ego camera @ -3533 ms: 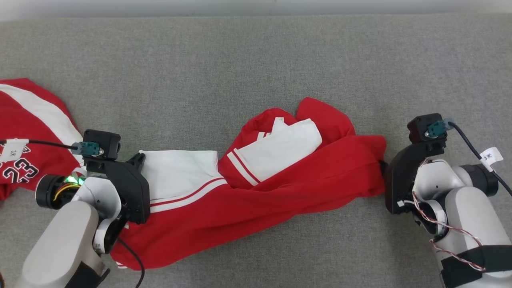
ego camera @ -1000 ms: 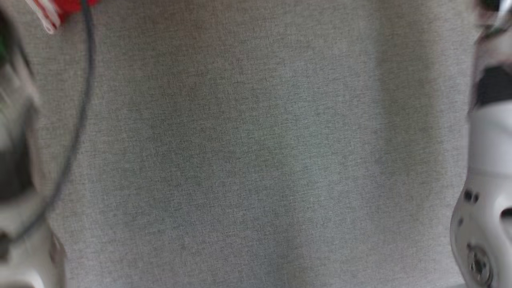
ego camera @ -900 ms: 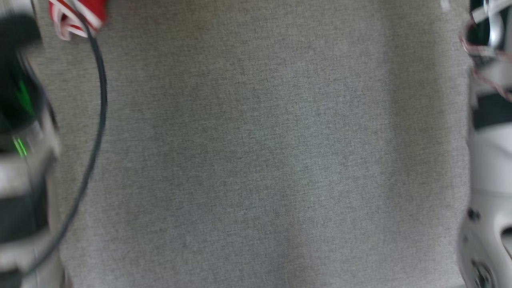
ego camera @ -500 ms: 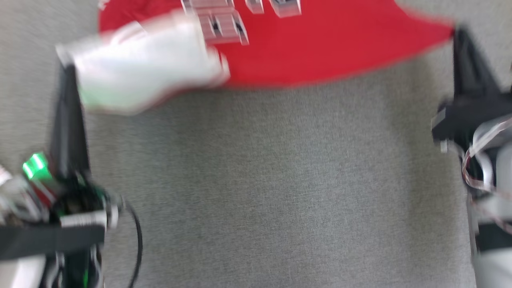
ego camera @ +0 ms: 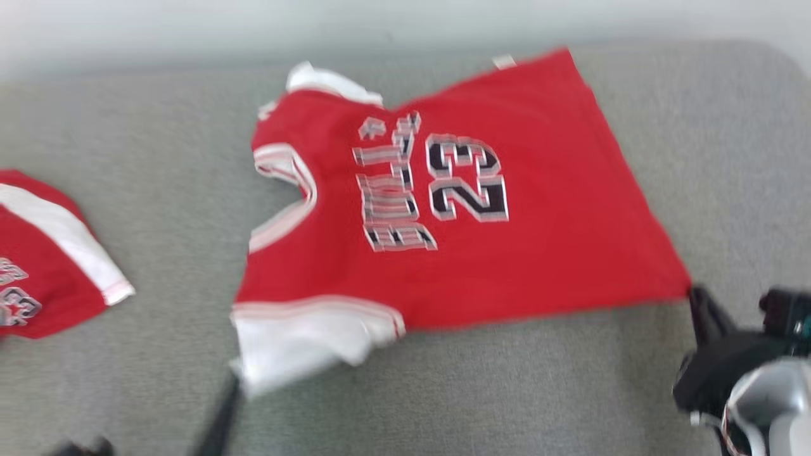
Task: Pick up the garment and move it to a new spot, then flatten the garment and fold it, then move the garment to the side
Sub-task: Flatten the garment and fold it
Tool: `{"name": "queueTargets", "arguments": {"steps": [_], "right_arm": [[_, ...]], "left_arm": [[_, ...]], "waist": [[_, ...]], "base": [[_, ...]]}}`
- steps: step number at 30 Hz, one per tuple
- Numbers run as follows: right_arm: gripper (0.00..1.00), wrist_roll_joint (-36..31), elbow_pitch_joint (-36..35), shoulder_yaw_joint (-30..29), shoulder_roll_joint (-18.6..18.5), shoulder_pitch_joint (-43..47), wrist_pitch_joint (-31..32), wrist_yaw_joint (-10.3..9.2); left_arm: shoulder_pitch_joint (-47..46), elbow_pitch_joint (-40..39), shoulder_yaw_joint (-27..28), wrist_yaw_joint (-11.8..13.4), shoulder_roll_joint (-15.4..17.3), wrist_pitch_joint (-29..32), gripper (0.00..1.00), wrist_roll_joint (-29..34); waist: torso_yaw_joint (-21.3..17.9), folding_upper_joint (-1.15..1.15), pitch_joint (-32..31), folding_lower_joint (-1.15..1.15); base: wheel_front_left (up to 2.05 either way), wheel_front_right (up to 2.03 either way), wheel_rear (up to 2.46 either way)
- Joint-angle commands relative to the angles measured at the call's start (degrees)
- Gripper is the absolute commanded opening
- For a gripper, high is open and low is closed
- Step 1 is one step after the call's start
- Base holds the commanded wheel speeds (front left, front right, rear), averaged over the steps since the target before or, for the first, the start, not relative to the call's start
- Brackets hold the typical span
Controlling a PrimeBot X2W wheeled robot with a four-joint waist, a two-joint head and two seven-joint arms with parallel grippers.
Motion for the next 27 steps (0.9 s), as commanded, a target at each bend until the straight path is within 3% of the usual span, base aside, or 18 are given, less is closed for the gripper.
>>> {"name": "queueTargets", "arguments": {"steps": [1, 6, 13, 27], "right_arm": [[0.00, -0.2, -0.4, -0.5, 0.6, 2.1, 0.8, 0.13], [0.00, -1.2, -0.7, -1.8, 2.5, 7.2, 3.2, 0.13], [0.00, -0.4, -2.0, -2.5, 3.6, 13.9, 7.1, 0.13], [0.00, 1.7, -7.3, -1.1, 3.8, 22.1, 15.3, 0.09]], "left_arm": [[2.3, 0.6, -1.2, 0.1, 0.8, 2.3, 0.00, -2.5], [7.5, 2.5, -2.6, 0.1, 4.0, 9.0, 0.00, -8.9], [12.6, 3.5, -1.2, 0.1, 6.9, 11.1, 0.00, -12.1], [14.6, 2.0, -3.9, 2.5, 8.7, 13.1, 0.00, -9.5]], "waist": [[2.8, 0.01, -5.0, 0.02], [3.0, 0.01, -6.6, 0.02], [3.3, 0.01, -7.6, 0.02], [1.7, 0.01, -8.1, 0.02]], "base": [[0.00, 0.00, 0.00], [0.00, 0.00, 0.00], [0.00, 0.00, 0.00], [0.00, 0.00, 0.00]]}}
